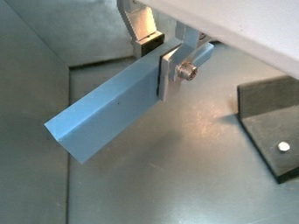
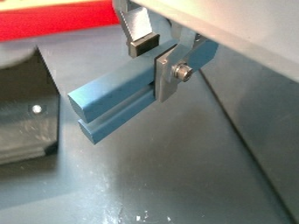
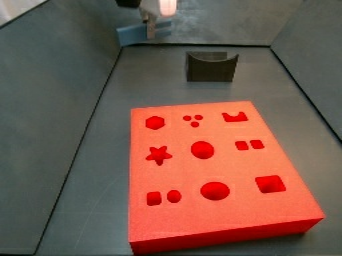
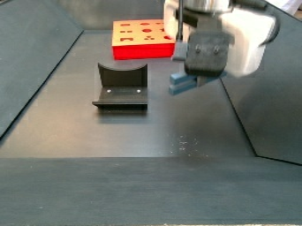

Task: Pick up the double-square object. Move up. Place the double-square object on the fixture. Regrasp the double-square object. Move to above the board. Insert the double-square object.
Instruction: Place the double-square object on the fixture.

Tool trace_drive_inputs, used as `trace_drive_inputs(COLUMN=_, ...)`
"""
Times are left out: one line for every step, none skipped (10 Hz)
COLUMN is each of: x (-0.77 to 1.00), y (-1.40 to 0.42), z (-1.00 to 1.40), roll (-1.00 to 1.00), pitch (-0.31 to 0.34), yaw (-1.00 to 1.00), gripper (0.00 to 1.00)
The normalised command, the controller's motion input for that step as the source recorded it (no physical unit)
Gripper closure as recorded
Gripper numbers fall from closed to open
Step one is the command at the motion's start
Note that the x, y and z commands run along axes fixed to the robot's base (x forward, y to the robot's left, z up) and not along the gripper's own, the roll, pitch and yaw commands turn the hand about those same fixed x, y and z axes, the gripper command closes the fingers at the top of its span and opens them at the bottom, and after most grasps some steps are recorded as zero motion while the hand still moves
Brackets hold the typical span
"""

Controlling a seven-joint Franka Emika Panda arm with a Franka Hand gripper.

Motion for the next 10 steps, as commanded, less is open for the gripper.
trace_drive_inputs(x=-0.02, y=0.0, z=1.0, roll=0.01, pitch=0.022, yaw=0.0, gripper=1.0)
trace_drive_inputs(x=-0.02, y=0.0, z=1.0, roll=0.02, pitch=0.032, yaw=0.0, gripper=1.0)
trace_drive_inputs(x=-0.02, y=0.0, z=1.0, roll=0.02, pitch=0.038, yaw=0.0, gripper=1.0)
trace_drive_inputs(x=-0.02, y=0.01, z=0.89, roll=0.03, pitch=0.049, yaw=0.0, gripper=1.0)
trace_drive_inputs(x=-0.02, y=0.01, z=0.78, roll=0.03, pitch=0.055, yaw=0.0, gripper=1.0)
trace_drive_inputs(x=-0.01, y=0.01, z=0.55, roll=0.03, pitch=0.069, yaw=0.0, gripper=1.0)
trace_drive_inputs(x=0.0, y=0.01, z=0.39, roll=0.04, pitch=0.082, yaw=0.01, gripper=1.0)
trace_drive_inputs(x=0.01, y=0.01, z=0.17, roll=0.04, pitch=0.099, yaw=0.01, gripper=1.0)
trace_drive_inputs(x=1.0, y=-0.15, z=-0.43, roll=0.1, pitch=-0.074, yaw=1.0, gripper=1.0)
trace_drive_inputs(x=1.0, y=-0.15, z=-0.46, roll=0.1, pitch=-0.076, yaw=1.0, gripper=1.0)
